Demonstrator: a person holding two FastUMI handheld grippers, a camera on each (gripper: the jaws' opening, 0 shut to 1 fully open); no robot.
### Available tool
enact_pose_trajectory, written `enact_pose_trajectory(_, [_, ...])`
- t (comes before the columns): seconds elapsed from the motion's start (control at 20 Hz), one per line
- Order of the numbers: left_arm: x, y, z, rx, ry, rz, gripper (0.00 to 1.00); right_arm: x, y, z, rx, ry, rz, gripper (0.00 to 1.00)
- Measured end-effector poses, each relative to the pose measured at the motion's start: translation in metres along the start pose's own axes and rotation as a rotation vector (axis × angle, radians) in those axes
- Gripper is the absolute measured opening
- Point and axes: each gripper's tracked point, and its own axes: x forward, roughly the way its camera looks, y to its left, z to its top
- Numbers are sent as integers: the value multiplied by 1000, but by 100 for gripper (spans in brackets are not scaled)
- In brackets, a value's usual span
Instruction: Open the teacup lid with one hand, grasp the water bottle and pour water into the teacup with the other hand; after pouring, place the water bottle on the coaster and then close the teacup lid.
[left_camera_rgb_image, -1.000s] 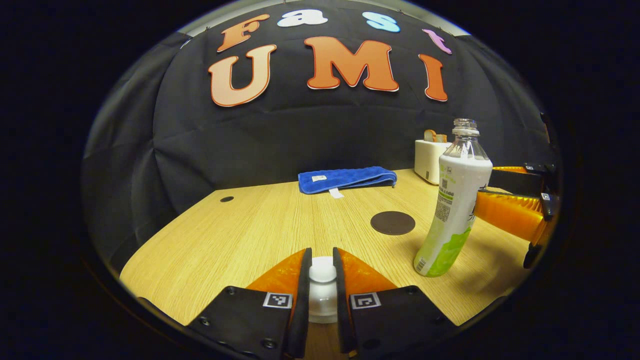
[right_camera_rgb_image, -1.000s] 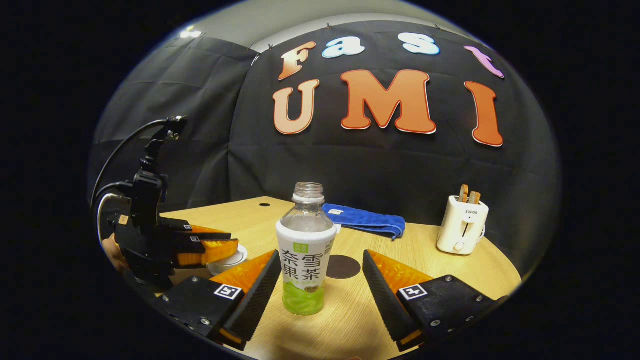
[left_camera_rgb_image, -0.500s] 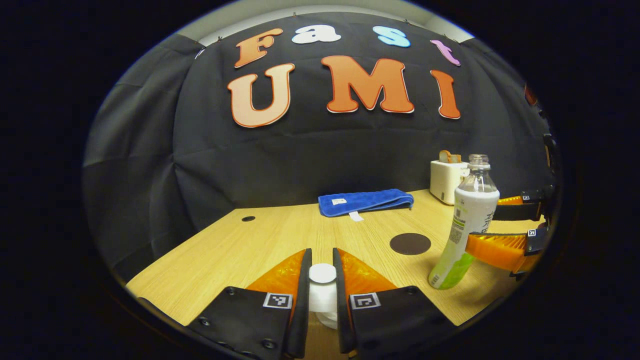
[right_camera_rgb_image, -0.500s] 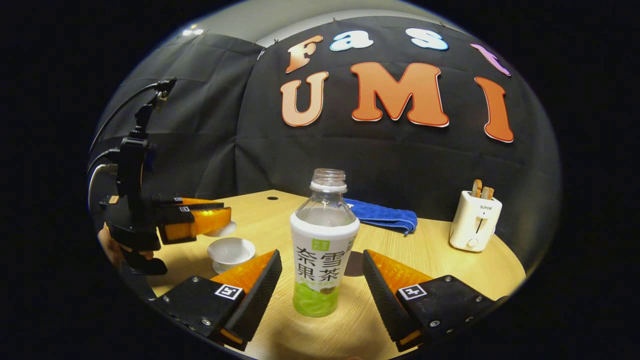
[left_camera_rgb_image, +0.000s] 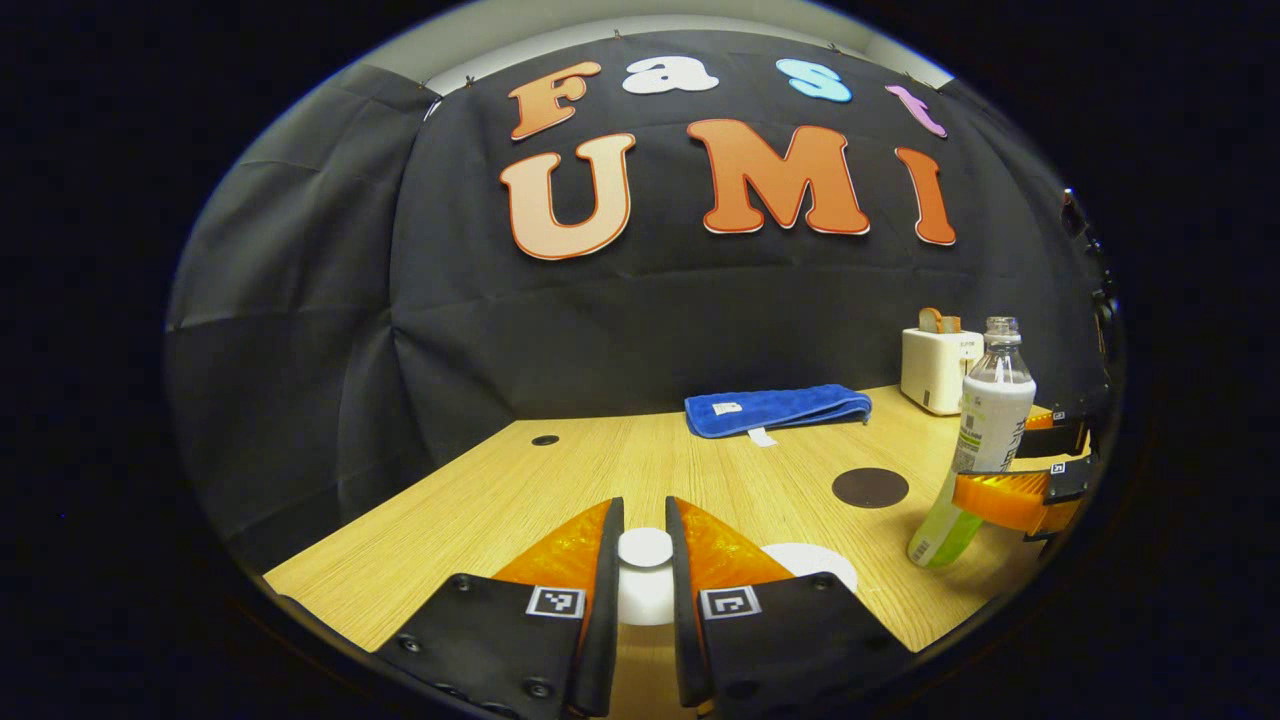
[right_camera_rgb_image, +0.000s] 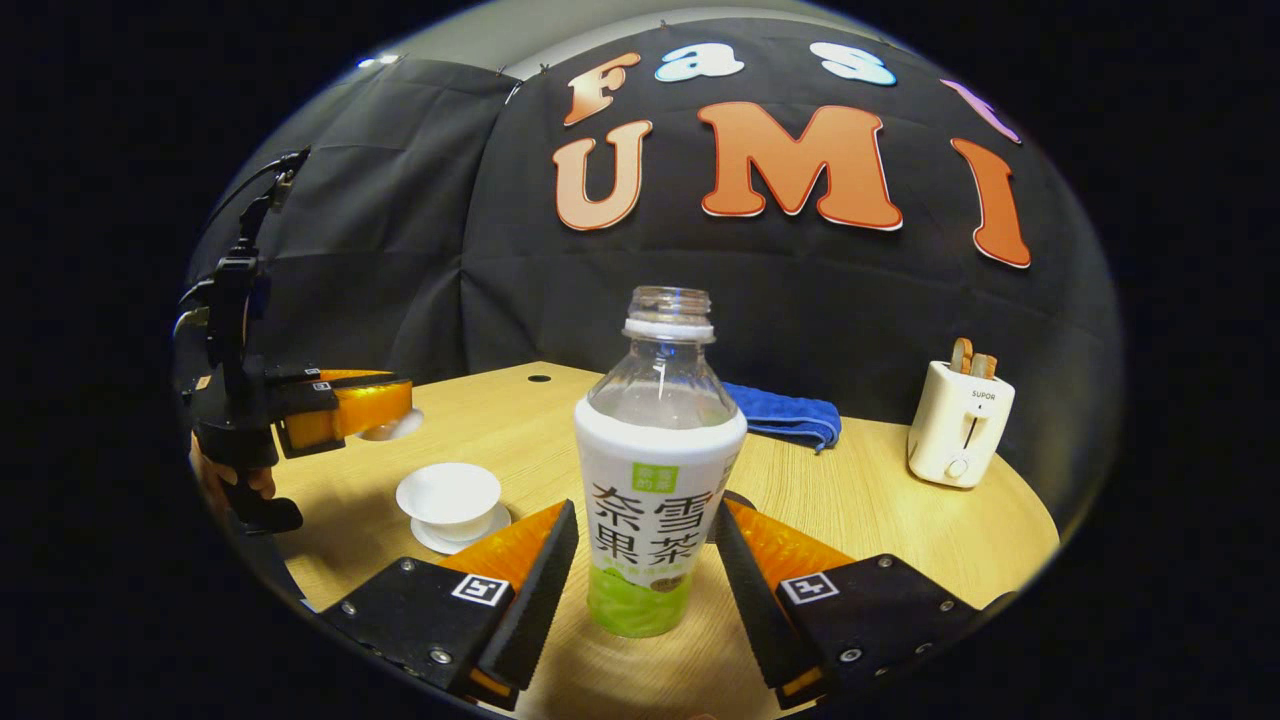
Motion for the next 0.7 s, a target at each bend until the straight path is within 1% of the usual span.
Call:
enact_pose_trajectory(0.05, [-1,3,-2,2,5,5,28,1,1,-1,-1,2,-3,83])
enact_pose_trajectory(0.15, [-1,6,-5,1,8,10,28,4,-1,-2,-4,4,-15,77])
enact_pose_trajectory(0.2, [-2,8,-7,1,7,16,28,4,0,-1,0,4,-14,70])
enact_pose_trajectory(0.4, [-5,15,-11,-7,12,24,28,4,0,2,-7,14,-13,66])
enact_pose_trajectory(0.5, [-5,18,-15,-11,18,29,28,5,-3,8,-75,3,-34,66])
enact_pose_trajectory(0.7, [-9,28,-18,-21,20,40,28,1,-6,18,-291,-7,-88,66])
